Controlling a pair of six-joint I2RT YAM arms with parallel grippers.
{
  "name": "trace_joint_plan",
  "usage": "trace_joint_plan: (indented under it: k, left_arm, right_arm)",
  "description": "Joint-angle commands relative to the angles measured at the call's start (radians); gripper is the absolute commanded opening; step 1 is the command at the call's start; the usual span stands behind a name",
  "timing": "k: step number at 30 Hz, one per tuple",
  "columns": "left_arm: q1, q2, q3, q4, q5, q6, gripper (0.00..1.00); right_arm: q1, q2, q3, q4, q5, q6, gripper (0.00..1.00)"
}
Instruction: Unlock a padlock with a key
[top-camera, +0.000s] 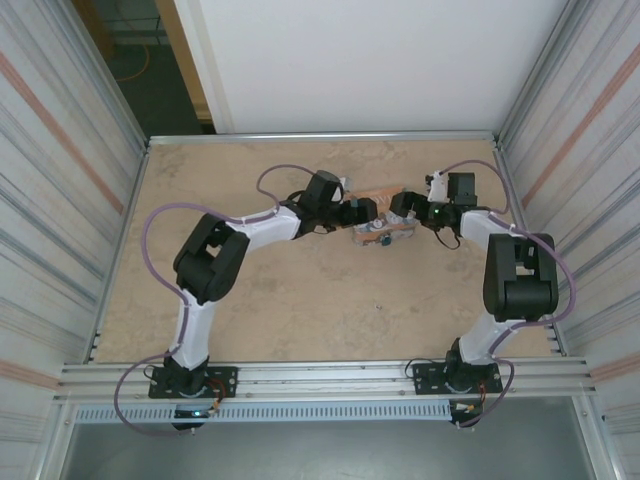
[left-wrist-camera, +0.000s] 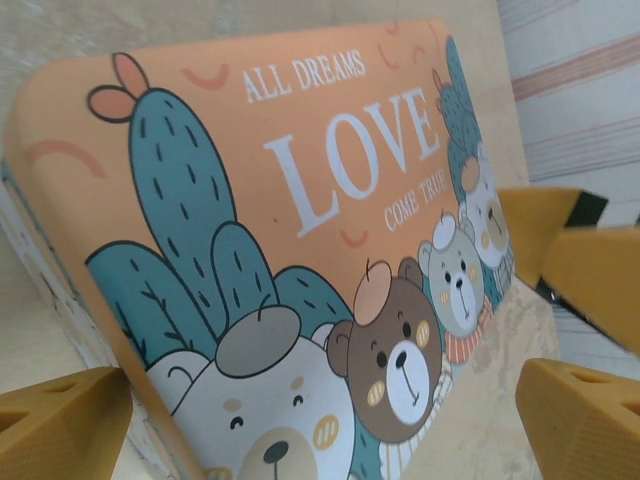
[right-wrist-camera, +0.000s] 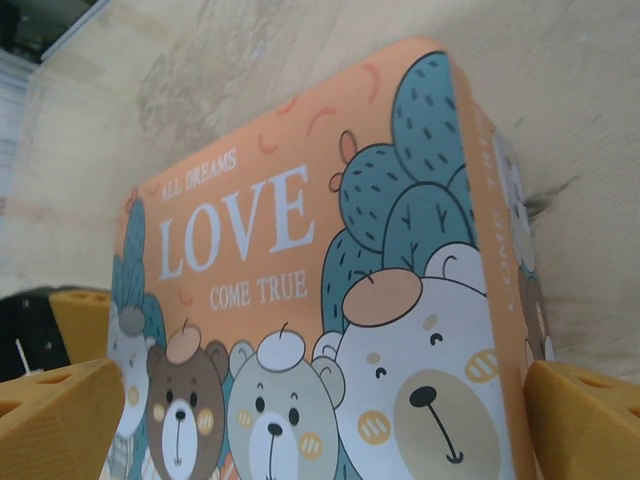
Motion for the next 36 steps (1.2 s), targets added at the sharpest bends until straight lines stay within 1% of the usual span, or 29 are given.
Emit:
trace_joint_plan:
  k: [1, 7, 11, 17, 22, 26, 30, 36]
  left_arm:
    - [0.005, -0.068, -0.042, 0.018, 0.024, 0.009, 0.99]
    - [0.046, -0.139, -0.114, -0.017, 0.015, 0.044, 0.99]
    - [0.077, -0.170, -0.158, -0.015, 0.015, 0.043, 0.99]
    - [0.107, -0.171, -0.150, -0.054, 0.027, 0.067, 0.99]
    - [0.128, -0.152, -0.134, -0.069, 0.035, 0.078, 0.99]
    - [0.138, -0.154, -0.137, -0.072, 0.033, 0.076, 0.99]
    - [0.158, -0.173, -0.141, -0.084, 0.030, 0.083, 0.99]
    - [0.219, -0.237, -0.120, -0.150, 0.034, 0.120, 0.99]
  right_arm:
    - [0.091, -0.053, -0.035, -0.007, -0.081, 0.059, 1.00]
    - [0.181, -0.077, -0.042, -0.048, -0.086, 0.063, 1.00]
    - [0.248, -0.090, -0.061, -0.047, -0.073, 0.082, 1.00]
    - [0.339, -0.093, -0.090, -0.026, -0.028, 0.113, 1.00]
    - [0.395, -0.088, -0.098, -0.014, 0.014, 0.131, 0.99]
    - [0.402, -0.099, -0.100, -0.018, 0.071, 0.136, 0.99]
    - [0.399, -0.137, -0.087, -0.059, 0.135, 0.132, 1.00]
    - [0.385, -0.239, -0.059, -0.243, 0.305, 0.101, 1.00]
